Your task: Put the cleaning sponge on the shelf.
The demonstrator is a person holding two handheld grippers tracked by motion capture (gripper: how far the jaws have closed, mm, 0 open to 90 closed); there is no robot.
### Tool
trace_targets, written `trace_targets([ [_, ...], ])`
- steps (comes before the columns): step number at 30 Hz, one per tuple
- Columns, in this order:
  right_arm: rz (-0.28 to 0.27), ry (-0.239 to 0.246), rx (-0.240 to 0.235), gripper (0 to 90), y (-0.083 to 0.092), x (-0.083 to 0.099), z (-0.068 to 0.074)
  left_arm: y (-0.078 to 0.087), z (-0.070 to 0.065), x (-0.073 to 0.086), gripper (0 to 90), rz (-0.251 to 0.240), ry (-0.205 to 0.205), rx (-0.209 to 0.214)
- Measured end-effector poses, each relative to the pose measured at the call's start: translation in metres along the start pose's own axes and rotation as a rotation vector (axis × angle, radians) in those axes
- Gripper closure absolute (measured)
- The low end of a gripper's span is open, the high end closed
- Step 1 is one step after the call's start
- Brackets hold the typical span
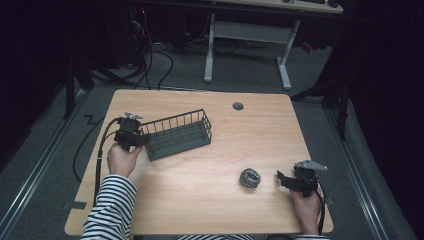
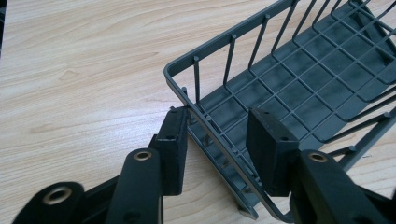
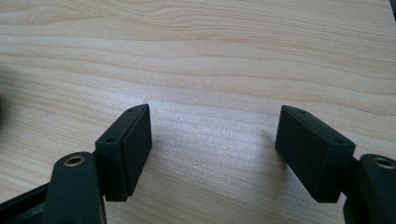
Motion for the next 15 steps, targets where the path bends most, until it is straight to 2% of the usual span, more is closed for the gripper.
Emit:
trace_targets([
  [3,0.0,0.0,0.0,27.3,0.0,0.0,0.0,-0.0007,-0.0002,0.0013,59.6,-0.006,-0.002,-0.006],
  [6,0.0,0.0,0.0,27.3,0.0,0.0,0.0,-0.001,0.0005,0.0031,60.4,-0.009,0.016,0.011],
  [15,-0.001,0.0,0.0,27.3,0.0,0.0,-0.0001,0.002,-0.0013,0.0062,61.3,-0.02,0.03,0.019],
])
Point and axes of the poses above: each handheld gripper's, and its own axes: y roughly backward along the jaws, x roughly out of its underside, z roughly to its left, the point moved 4 cm from there along -y, roughly forward along the jaws, and after that the axes turned 10 degrees about -x, right-handed, at the moved point
